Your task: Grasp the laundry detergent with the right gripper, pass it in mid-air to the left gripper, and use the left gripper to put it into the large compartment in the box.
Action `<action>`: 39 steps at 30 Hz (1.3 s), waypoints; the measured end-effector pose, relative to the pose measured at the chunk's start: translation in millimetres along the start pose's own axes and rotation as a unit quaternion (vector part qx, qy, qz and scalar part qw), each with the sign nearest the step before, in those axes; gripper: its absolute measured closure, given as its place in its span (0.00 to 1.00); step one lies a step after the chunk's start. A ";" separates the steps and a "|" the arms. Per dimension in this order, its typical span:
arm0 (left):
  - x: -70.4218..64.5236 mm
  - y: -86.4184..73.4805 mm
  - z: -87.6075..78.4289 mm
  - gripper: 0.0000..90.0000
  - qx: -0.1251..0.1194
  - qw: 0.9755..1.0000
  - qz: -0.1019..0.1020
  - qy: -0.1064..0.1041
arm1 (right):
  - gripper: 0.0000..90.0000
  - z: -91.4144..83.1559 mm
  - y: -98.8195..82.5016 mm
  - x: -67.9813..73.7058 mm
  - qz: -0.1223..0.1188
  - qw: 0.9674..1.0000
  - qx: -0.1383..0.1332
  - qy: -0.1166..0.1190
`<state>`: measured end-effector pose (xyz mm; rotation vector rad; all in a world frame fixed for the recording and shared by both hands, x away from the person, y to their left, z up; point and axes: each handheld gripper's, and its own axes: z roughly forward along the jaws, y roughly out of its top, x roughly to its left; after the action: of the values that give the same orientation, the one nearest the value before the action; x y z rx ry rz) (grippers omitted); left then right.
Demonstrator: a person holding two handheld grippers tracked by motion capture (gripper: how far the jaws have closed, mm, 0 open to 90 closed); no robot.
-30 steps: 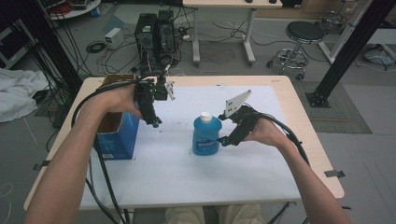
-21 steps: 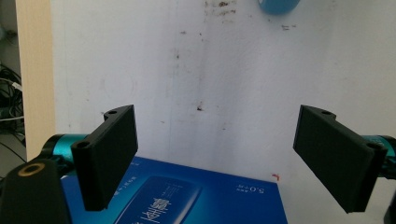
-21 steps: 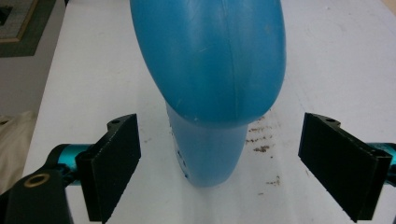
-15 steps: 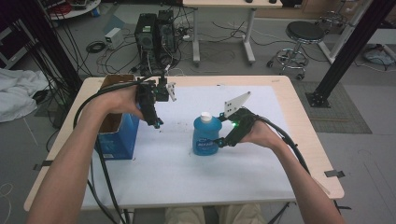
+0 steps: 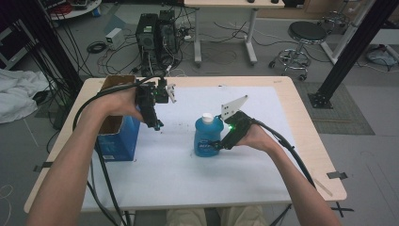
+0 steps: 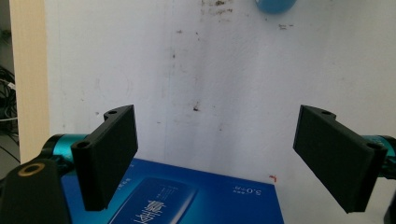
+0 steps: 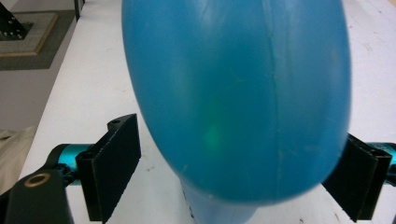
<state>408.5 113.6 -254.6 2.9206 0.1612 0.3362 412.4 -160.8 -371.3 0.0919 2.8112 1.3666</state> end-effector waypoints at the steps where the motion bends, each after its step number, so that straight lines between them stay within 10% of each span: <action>1: 0.0 0.1 0.1 0.15 -0.001 1.000 0.000 0.000 | 0.14 0.6 -0.1 0.2 0.001 1.000 -0.001 0.001; 39: -1.9 -2.4 2.2 0.15 -0.002 1.000 -0.001 0.000 | 0.30 11.2 -4.9 -5.5 -0.001 0.999 -0.019 0.029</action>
<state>406.9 115.3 -257.6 2.9171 0.1642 0.3370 418.2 -155.3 -382.1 0.0500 2.8295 1.4467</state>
